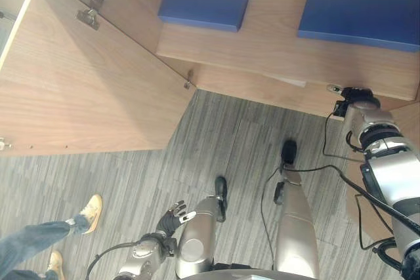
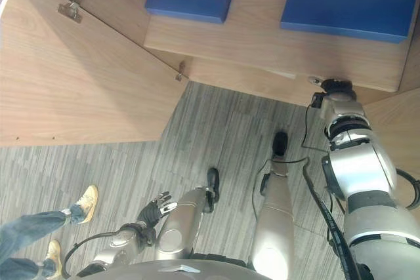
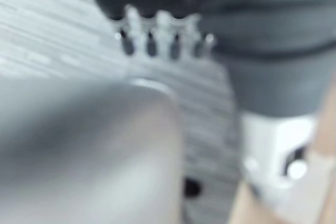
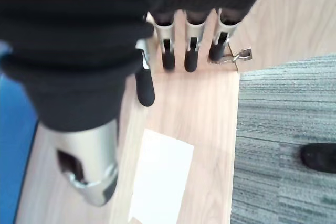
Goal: Put the empty folder in the office cabinet
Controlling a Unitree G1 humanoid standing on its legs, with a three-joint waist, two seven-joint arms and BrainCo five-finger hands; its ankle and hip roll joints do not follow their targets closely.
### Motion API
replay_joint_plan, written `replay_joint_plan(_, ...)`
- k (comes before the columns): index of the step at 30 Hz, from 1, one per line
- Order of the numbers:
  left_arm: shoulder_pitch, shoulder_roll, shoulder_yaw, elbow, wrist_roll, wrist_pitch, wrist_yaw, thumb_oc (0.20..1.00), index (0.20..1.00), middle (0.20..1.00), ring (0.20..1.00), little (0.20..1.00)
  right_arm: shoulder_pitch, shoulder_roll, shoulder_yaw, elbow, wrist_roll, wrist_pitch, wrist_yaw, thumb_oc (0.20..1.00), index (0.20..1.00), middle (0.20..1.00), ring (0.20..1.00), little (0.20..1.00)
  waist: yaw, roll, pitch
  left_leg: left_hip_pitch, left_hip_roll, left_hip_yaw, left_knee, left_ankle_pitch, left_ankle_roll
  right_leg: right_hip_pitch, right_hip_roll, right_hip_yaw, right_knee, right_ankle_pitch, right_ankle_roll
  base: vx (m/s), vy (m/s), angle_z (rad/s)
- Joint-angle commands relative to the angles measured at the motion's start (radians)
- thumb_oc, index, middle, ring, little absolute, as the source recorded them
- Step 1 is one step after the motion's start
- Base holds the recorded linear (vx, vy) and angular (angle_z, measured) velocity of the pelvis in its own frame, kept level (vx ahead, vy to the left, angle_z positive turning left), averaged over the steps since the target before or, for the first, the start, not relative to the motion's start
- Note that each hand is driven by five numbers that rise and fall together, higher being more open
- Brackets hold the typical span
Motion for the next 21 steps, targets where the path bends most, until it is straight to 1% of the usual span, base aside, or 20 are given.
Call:
replay_joint_plan(1,0.028,0.057,0.025,-0.020,0.044,-0.034,0.029,1.000,1.000,1.000,1.000,1.000,0.024,-0.039,0.009,-0.099,-0.092,-0.223,0.011,1.000,1.000,1.000,1.000,1.000,-0.029,-0.013,0.064,0.031,0.024,0.012,-0.014,0.012,0.025,0.084,-0.026,0.028,0.079,-0.217,0.017,-0.13,0.175,-0.04)
replay_joint_plan(2,0.019,0.053,0.043,-0.027,0.061,-0.040,0.053,1.000,1.000,1.000,1.000,1.000,0.107,-0.021,0.014,-0.187,-0.098,-0.295,0.087,1.000,1.000,1.000,1.000,1.000,-0.047,-0.029,0.064,0.062,0.020,0.019,-0.019,0.008,0.031,0.112,-0.022,0.037,0.057,-0.204,0.021,-0.14,0.175,-0.04)
replay_joint_plan(3,0.017,0.053,0.046,-0.028,0.066,-0.044,0.057,1.000,1.000,1.000,1.000,1.000,0.121,-0.018,0.015,-0.200,-0.104,-0.315,0.106,1.000,1.000,1.000,1.000,1.000,-0.050,-0.033,0.064,0.068,0.020,0.020,-0.019,0.006,0.033,0.117,-0.022,0.039,0.054,-0.202,0.022,-0.23,0.150,-0.09)
replay_joint_plan(4,0.006,0.050,0.060,-0.030,0.070,-0.046,0.065,1.000,1.000,1.000,1.000,1.000,0.164,-0.011,0.023,-0.254,-0.097,-0.343,0.133,1.000,1.000,1.000,1.000,1.000,-0.064,-0.052,0.064,0.063,0.011,0.029,-0.023,0.026,0.039,0.112,-0.028,0.043,0.034,-0.168,0.017,-0.22,0.117,-0.15)
replay_joint_plan(5,-0.006,0.050,0.077,-0.040,0.071,-0.042,0.082,1.000,1.000,1.000,1.000,1.000,0.238,-0.007,0.033,-0.332,-0.086,-0.370,0.154,1.000,1.000,1.000,1.000,1.000,-0.078,-0.068,0.064,0.087,0.006,0.031,-0.025,0.016,0.044,0.134,-0.026,0.049,0.018,-0.158,0.022,-0.26,0.161,-0.26)
replay_joint_plan(6,-0.020,0.050,0.091,-0.041,0.068,-0.041,0.094,1.000,1.000,1.000,1.000,1.000,0.294,-0.003,0.041,-0.393,-0.107,-0.384,0.164,1.000,1.000,1.000,1.000,1.000,-0.091,-0.082,0.064,0.113,0.003,0.033,-0.029,0.009,0.047,0.157,-0.026,0.053,0.000,-0.149,0.025,-0.26,0.241,-0.24)
replay_joint_plan(7,-0.043,0.044,0.116,-0.030,0.061,-0.053,0.096,1.000,1.000,1.000,1.000,1.000,0.376,0.010,0.067,-0.478,-0.150,-0.407,0.195,1.000,1.000,1.000,1.000,1.000,-0.110,-0.104,0.064,0.155,-0.004,0.046,-0.035,-0.005,0.052,0.192,-0.025,0.054,-0.031,-0.129,0.032,-0.20,0.186,-0.19)
replay_joint_plan(8,-0.044,0.043,0.118,-0.029,0.060,-0.053,0.098,1.000,1.000,1.000,1.000,1.000,0.382,0.011,0.068,-0.484,-0.161,-0.408,0.196,1.000,1.000,1.000,1.000,1.000,-0.111,-0.106,0.064,0.159,-0.004,0.046,-0.035,-0.007,0.053,0.196,-0.025,0.054,-0.034,-0.128,0.033,-0.22,0.183,-0.15)
replay_joint_plan(9,-0.055,0.039,0.130,-0.018,0.073,-0.064,0.104,1.000,1.000,1.000,1.000,1.000,0.427,0.014,0.087,-0.524,-0.210,-0.418,0.195,1.000,1.000,1.000,1.000,1.000,-0.120,-0.119,0.063,0.183,-0.009,0.051,-0.037,-0.014,0.057,0.216,-0.025,0.053,-0.055,-0.114,0.038,-0.15,0.117,-0.23)
replay_joint_plan(10,-0.058,0.038,0.138,-0.013,0.074,-0.066,0.106,1.000,1.000,1.000,1.000,1.000,0.469,0.016,0.102,-0.560,-0.222,-0.421,0.194,1.000,1.000,1.000,1.000,1.000,-0.125,-0.130,0.052,0.196,-0.015,0.055,-0.038,-0.025,0.062,0.226,-0.027,0.052,-0.072,-0.103,0.044,-0.27,0.205,-0.30)
replay_joint_plan(11,-0.059,0.033,0.151,0.002,0.071,-0.068,0.114,1.000,1.000,1.000,1.000,1.000,0.558,0.014,0.116,-0.603,-0.302,-0.443,0.177,1.000,1.000,1.000,1.000,1.000,-0.133,-0.151,0.025,0.227,-0.027,0.061,-0.040,-0.044,0.071,0.254,-0.034,0.044,-0.115,-0.075,0.059,-0.23,0.168,-0.26)
replay_joint_plan(12,-0.059,0.031,0.154,0.008,0.072,-0.075,0.111,1.000,1.000,1.000,1.000,1.000,0.572,0.014,0.116,-0.609,-0.318,-0.445,0.172,1.000,1.000,1.000,1.000,1.000,-0.134,-0.155,0.020,0.235,-0.030,0.063,-0.042,-0.047,0.073,0.260,-0.035,0.041,-0.124,-0.069,0.061,-0.33,0.214,-0.22)
replay_joint_plan(13,-0.058,0.023,0.164,0.029,0.068,-0.089,0.103,1.000,1.000,1.000,1.000,1.000,0.616,0.007,0.125,-0.622,-0.310,-0.468,0.151,1.000,1.000,1.000,1.000,1.000,-0.136,-0.164,0.004,0.256,-0.038,0.067,-0.047,-0.054,0.080,0.279,-0.041,0.032,-0.152,-0.048,0.071,-0.27,0.155,-0.17)
replay_joint_plan(16,-0.045,0.015,0.188,0.049,0.059,-0.119,0.101,1.000,1.000,1.000,1.000,1.000,0.703,0.010,0.101,-0.641,-0.338,-0.499,0.103,1.000,1.000,1.000,1.000,1.000,-0.142,-0.184,-0.026,0.304,-0.055,0.072,-0.054,-0.100,0.099,0.311,-0.057,0.026,-0.198,-0.014,0.097,-0.33,0.183,-0.20)
replay_joint_plan(18,-0.042,0.009,0.225,0.061,0.057,-0.124,0.092,1.000,1.000,1.000,1.000,1.000,0.756,0.022,0.078,-0.643,-0.358,-0.515,0.057,1.000,1.000,1.000,1.000,1.000,-0.153,-0.194,-0.043,0.336,-0.068,0.076,-0.060,-0.135,0.119,0.332,-0.069,0.030,-0.241,0.004,0.119,-0.34,0.198,0.04)
replay_joint_plan(19,-0.039,0.009,0.233,0.062,0.062,-0.131,0.088,1.000,1.000,1.000,1.000,1.000,0.770,0.025,0.069,-0.646,-0.378,-0.521,0.036,1.000,1.000,1.000,1.000,1.000,-0.155,-0.197,-0.046,0.340,-0.071,0.074,-0.059,-0.141,0.123,0.337,-0.071,0.034,-0.251,0.006,0.124,-0.30,0.188,0.14)
replay_joint_plan(20,-0.031,0.009,0.254,0.053,0.065,-0.128,0.070,1.000,1.000,1.000,1.000,1.000,0.810,0.033,0.045,-0.659,-0.409,-0.541,-0.012,1.000,1.000,1.000,1.000,1.000,-0.162,-0.203,-0.055,0.347,-0.080,0.075,-0.055,-0.150,0.136,0.345,-0.073,0.041,-0.275,0.013,0.134,-0.30,0.195,-0.04)
replay_joint_plan(21,-0.023,0.012,0.268,0.038,0.083,-0.119,0.060,1.000,1.000,1.000,1.000,1.000,0.842,0.038,0.022,-0.672,-0.411,-0.538,-0.040,1.000,1.000,1.000,1.000,1.000,-0.165,-0.207,-0.063,0.350,-0.091,0.076,-0.053,-0.154,0.148,0.347,-0.073,0.047,-0.292,0.015,0.146,-0.31,0.209,-0.16)
